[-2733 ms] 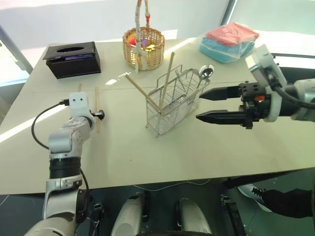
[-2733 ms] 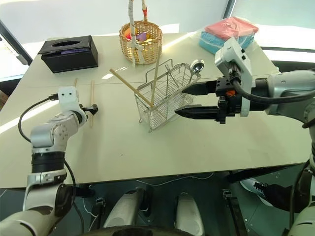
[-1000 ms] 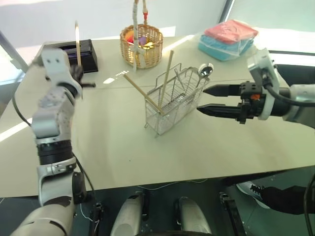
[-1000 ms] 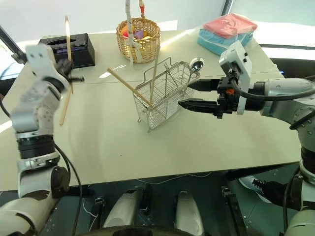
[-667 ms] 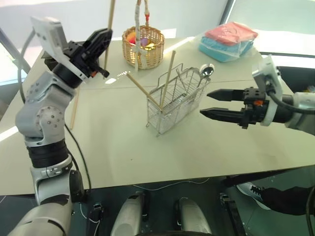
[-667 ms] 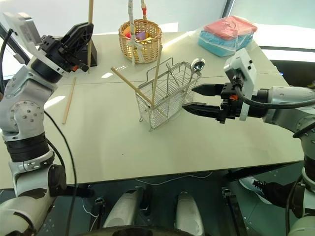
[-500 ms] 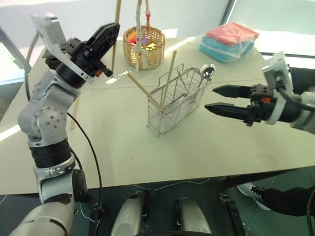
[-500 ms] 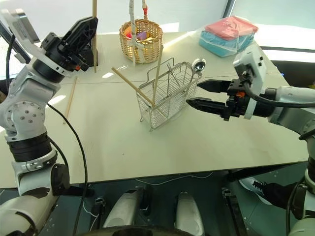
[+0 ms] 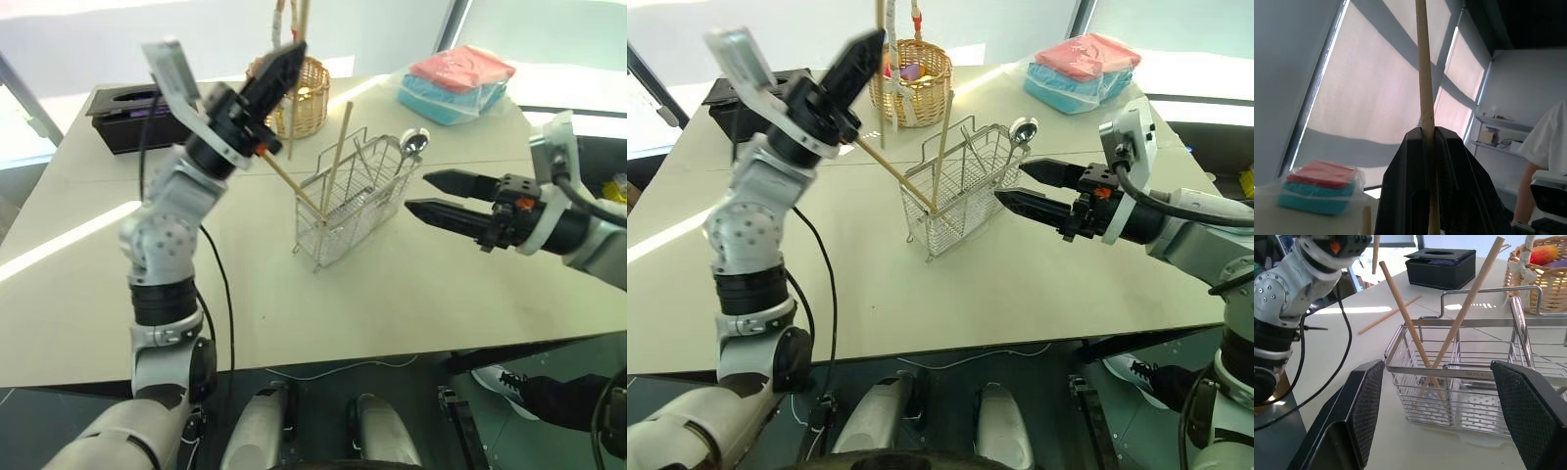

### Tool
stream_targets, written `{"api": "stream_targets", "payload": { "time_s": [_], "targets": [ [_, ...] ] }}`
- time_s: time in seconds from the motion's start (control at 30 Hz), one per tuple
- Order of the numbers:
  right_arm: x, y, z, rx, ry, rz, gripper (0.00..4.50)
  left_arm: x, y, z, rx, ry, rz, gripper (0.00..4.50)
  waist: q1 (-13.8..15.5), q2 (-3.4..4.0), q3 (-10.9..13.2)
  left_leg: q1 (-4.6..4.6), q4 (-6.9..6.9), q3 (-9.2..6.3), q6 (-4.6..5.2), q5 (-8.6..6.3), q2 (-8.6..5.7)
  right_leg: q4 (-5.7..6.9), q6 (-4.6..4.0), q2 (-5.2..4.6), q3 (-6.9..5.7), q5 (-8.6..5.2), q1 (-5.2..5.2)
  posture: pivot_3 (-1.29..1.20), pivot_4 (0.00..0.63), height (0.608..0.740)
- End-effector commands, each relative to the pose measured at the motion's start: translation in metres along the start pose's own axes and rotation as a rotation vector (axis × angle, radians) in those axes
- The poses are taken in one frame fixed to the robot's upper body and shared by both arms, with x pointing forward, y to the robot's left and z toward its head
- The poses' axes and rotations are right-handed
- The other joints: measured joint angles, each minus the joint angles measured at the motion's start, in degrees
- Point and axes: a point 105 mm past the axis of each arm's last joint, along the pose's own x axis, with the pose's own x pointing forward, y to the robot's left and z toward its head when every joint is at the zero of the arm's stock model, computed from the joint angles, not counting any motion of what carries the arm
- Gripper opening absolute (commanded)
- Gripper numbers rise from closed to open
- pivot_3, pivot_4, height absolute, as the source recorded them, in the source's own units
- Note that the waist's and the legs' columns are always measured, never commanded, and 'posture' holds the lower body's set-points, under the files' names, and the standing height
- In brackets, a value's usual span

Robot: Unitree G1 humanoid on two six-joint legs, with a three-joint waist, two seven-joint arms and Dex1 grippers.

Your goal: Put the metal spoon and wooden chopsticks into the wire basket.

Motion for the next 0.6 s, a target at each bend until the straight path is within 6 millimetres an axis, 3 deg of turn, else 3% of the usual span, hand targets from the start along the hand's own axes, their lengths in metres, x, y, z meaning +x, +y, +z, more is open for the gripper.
{"api": "stream_targets", "payload": {
  "time_s": [0.03,0.13,0.33,0.6],
  "targets": [
    [-0.003,0.006,0.014,-0.048,-0.067,0.0,3.57,0.002,-0.002,-0.023,0.063,0.036,-0.011,0.1,0.0,0.0,0.0,0.01,0.0,0.0,0.0,0.0,0.0,-0.01,0.0,0.0,0.0,0.0,0.0,0.0,0.15,0.74],
    [-0.002,0.006,0.015,-0.05,-0.075,-0.007,3.57,-0.001,0.0,-0.039,0.044,0.052,0.002,0.1,0.1,0.0,0.0,0.0,0.01,0.0,0.01,-0.01,0.0,-0.03,-0.01,-0.01,0.0,0.0,0.02,0.0,0.15,0.74],
    [-0.001,0.007,0.016,-0.051,-0.085,-0.012,3.57,-0.003,-0.002,-0.054,0.024,0.053,-0.003,0.1,0.2,0.03,0.0,0.03,0.03,0.0,0.04,-0.04,0.0,-0.05,-0.02,-0.03,0.0,-0.01,0.08,0.0,0.15,0.74],
    [-0.001,0.006,0.016,-0.05,-0.09,-0.016,3.57,0.015,-0.017,-0.037,0.065,-0.009,-0.068,0.1,0.4,0.03,0.0,0.01,0.39,0.0,0.27,-0.19,0.0,-0.06,-0.03,-0.03,-0.01,-0.02,0.24,0.0,0.15,0.74]
  ]
}}
